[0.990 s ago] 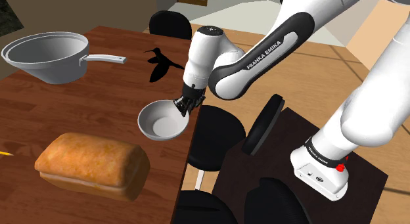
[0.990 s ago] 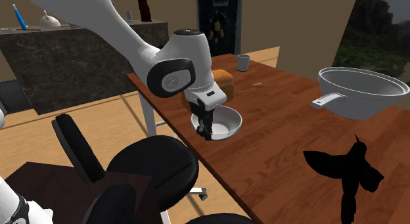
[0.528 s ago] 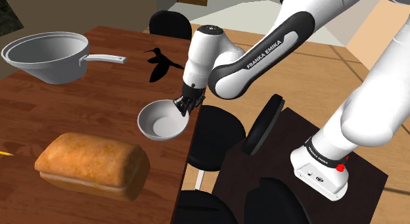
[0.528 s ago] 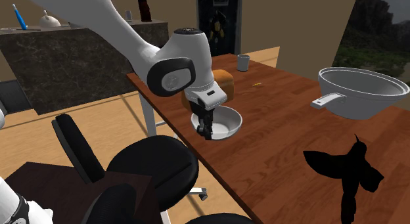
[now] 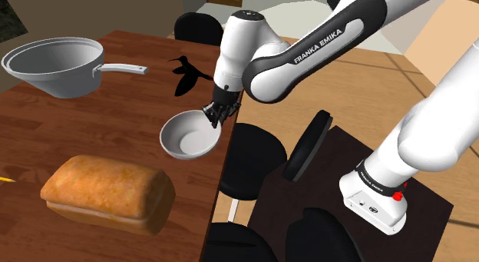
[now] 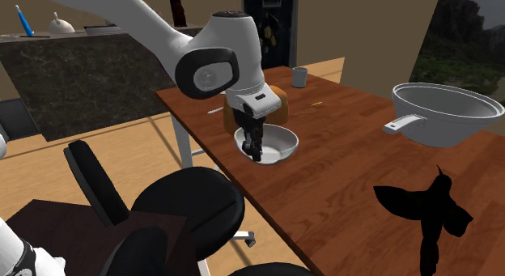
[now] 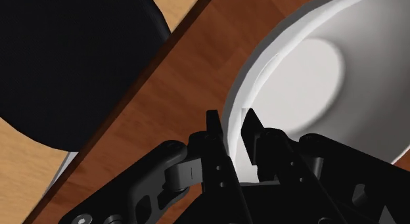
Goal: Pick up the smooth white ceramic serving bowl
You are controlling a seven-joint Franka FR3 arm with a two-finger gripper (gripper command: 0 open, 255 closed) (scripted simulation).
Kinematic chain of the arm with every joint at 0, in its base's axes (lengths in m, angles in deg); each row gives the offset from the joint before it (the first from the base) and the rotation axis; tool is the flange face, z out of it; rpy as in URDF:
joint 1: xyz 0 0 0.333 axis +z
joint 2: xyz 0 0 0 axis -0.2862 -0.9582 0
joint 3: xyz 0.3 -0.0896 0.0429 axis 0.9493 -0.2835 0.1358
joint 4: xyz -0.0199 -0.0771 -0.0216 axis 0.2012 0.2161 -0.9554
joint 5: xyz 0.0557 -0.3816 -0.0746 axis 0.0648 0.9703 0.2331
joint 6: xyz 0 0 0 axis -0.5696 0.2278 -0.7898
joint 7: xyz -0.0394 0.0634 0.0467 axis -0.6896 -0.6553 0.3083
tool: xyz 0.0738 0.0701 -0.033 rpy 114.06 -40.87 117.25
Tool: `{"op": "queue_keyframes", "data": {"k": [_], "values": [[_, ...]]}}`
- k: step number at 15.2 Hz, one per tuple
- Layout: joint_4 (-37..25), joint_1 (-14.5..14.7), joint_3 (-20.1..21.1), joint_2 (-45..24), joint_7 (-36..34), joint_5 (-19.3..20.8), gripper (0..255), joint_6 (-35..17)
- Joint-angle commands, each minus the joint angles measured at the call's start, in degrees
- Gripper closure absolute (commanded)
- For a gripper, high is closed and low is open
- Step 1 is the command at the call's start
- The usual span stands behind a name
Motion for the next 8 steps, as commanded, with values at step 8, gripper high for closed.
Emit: {"op": "queue_keyframes", "data": {"k": [8], "values": [[-1.9, -0.1, 0.1, 4.2, 2.1, -3.2, 255, 5.6]]}}
